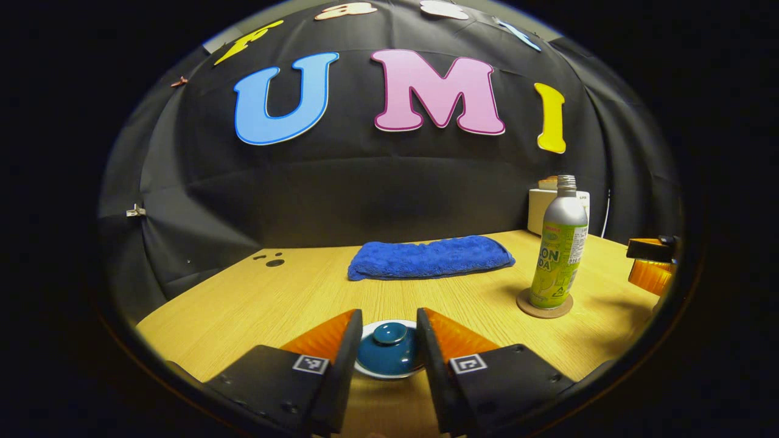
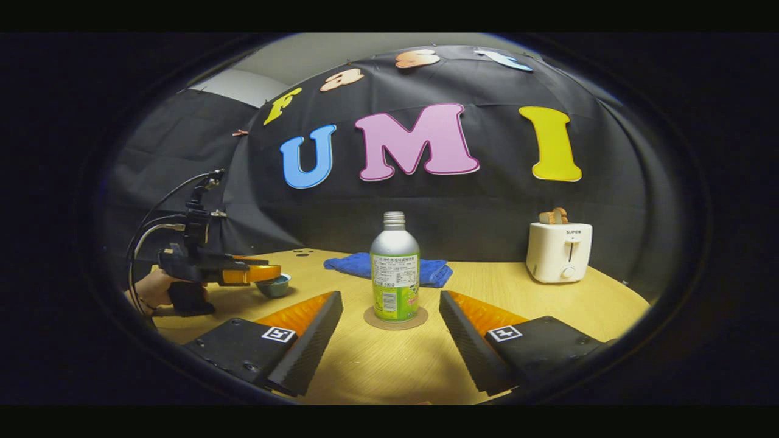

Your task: Open the teacup lid with one hand, grasp the water bottle and pour water into the teacup with the other hand; after pouring, place the water bottle on the coaster and then close the teacup lid.

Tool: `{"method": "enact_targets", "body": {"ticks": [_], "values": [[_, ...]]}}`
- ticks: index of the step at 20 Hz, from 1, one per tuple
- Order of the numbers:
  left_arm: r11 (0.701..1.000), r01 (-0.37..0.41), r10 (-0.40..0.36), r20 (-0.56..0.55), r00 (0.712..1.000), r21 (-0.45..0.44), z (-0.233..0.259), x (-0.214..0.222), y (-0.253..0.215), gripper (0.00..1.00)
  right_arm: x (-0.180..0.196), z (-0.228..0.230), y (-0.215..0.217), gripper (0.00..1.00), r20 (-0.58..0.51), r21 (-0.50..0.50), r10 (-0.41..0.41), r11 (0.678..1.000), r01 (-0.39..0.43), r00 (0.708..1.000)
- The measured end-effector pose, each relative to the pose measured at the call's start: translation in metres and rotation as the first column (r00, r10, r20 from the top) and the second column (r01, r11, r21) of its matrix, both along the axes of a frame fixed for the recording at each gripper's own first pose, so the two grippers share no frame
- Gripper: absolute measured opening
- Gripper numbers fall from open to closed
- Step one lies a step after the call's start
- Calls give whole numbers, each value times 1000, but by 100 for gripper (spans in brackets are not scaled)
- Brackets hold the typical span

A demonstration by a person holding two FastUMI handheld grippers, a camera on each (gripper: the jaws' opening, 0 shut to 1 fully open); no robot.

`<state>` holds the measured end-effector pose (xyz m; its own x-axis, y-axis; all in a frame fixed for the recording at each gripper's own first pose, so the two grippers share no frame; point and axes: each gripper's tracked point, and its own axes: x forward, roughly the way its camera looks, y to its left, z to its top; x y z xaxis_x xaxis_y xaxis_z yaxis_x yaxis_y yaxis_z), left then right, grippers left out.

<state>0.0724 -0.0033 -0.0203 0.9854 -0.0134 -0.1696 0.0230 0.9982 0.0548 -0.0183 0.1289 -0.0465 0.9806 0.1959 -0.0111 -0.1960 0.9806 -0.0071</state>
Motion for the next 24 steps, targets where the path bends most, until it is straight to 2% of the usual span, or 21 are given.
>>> {"method": "enact_targets", "body": {"ticks": [1,2,4,10,14,16,24], "values": [[1000,-4,4,8,1000,-4,2,-3,1,62,0,0,0,98,0,0,0,1000,0,1000],[1000,-10,10,14,1000,-8,3,-7,1,73,0,0,0,98,0,0,0,1000,0,1000],[1000,-17,17,34,999,-14,6,-13,2,83,1,0,0,98,0,0,0,1000,0,1000],[999,-39,40,105,994,-9,17,-38,-1,95,1,1,-9,99,3,-2,-51,999,51,999],[999,-31,36,163,986,-31,26,-52,-7,95,0,1,-8,98,2,-2,-52,999,52,999],[998,2,7,157,988,-56,25,-53,-16,95,0,1,-8,98,2,-2,-52,999,52,999],[998,-1,11,159,987,-58,23,-53,-12,95,0,0,-5,98,-2,-2,-36,999,36,999]]}}
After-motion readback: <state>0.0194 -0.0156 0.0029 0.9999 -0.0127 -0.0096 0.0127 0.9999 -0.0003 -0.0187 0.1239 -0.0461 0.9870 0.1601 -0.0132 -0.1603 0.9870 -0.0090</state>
